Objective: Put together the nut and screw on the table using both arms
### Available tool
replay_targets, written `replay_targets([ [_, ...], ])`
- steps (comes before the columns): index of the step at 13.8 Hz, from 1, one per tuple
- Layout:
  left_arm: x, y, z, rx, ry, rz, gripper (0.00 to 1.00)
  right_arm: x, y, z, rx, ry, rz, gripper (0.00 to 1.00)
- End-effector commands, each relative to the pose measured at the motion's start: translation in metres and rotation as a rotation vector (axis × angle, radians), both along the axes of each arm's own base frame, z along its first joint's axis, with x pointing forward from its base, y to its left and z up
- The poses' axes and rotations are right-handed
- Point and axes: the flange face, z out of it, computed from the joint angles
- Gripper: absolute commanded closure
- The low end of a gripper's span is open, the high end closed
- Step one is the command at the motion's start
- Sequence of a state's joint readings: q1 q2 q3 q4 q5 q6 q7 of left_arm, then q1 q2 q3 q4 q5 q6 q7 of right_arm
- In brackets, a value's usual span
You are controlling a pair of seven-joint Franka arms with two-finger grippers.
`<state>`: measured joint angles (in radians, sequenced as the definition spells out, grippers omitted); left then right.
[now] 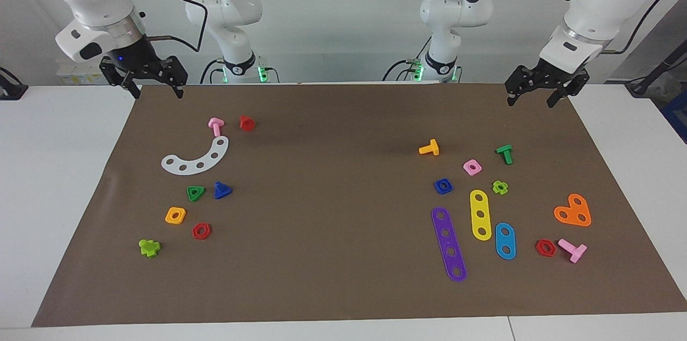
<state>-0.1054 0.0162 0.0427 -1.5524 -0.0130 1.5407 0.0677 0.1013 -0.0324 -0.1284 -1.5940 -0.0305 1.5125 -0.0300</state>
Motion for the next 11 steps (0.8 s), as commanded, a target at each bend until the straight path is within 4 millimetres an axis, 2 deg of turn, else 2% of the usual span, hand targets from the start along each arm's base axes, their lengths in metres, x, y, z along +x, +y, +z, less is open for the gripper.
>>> replay_targets([
  [1, -0.004, 0.000, 0.004, -0.004, 0.004, -0.014, 0.00, -0.008, 0.001, 0.002, -0.006, -0.010, 0.020, 0.00],
  [5, -0.004, -0.002, 0.003, -0.007, 0.005, -0.015, 0.00, -0.008, 0.003, -0.003, 0.004, -0.007, 0.019, 0.00],
  [8, -0.004, -0.006, 0.002, -0.009, 0.002, -0.017, 0.00, -0.015, 0.001, -0.020, 0.009, -0.043, 0.035, 0.00],
  [10, -0.005, -0.010, -0.003, -0.011, -0.004, -0.013, 0.00, -0.014, 0.001, -0.041, 0.020, -0.069, 0.086, 0.00],
  [11, -0.008, -0.018, -0.015, -0.015, -0.029, -0.006, 0.00, -0.010, 0.002, -0.061, 0.030, -0.097, 0.114, 0.00],
])
